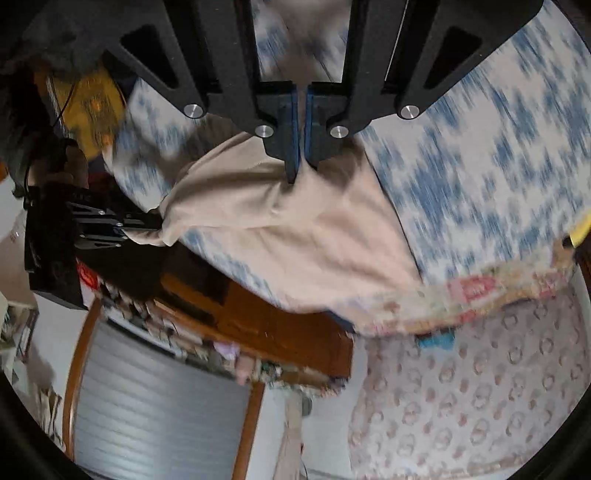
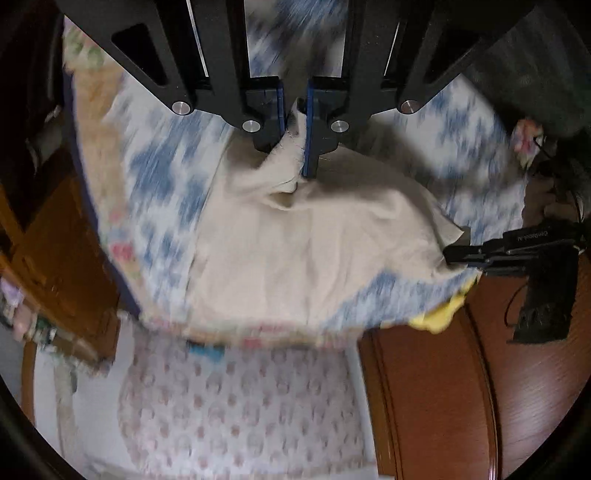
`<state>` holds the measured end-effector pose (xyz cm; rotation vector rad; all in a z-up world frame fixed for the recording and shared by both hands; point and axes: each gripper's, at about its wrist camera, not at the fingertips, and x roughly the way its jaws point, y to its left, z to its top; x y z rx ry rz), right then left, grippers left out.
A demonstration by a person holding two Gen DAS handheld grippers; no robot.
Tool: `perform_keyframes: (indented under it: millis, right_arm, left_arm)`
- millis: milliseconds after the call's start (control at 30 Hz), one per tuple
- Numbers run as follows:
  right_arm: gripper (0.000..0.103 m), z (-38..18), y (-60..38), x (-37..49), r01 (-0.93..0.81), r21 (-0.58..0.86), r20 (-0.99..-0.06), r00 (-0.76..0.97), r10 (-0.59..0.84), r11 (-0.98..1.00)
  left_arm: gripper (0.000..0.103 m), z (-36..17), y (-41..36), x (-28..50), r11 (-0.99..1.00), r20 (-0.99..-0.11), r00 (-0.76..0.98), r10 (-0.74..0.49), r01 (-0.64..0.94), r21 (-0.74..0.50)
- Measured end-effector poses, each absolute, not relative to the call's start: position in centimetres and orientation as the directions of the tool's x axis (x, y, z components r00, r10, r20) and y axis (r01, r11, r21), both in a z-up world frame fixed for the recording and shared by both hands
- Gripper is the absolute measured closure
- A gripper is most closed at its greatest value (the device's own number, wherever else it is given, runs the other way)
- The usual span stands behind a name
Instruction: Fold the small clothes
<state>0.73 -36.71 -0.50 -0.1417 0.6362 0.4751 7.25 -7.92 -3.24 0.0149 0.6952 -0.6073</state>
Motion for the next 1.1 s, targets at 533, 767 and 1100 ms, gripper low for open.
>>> perform_keyframes:
  millis: [533,767,1100]
  right_arm:
    - [0.096,4.2,-33.2,20.1,-0.490,-0.046,-0.565,0.732,0.382,0.871]
    - [0.094,3.1,-31.7,25.1,-0.461,-0.037,-0.591,0.726,0.353,0.887]
    - [0.059,4.0,-32.9,26.6,-0.382,0.003,-0.560,0.765,0.319,0.924]
  left_arm:
    - [0.100,-2.2,-7.5,24.6,0.888,-0.641,0.637,-0.429,0.426,-0.172]
    - [0.100,-4.5,-8.9,27.6,0.896,-0.683,0.612,-0.398,0.419,-0.146]
    - [0.085,-4.5,-8.2,29.4,0.893,-0.678,0.604,-0.419,0.409,-0.189]
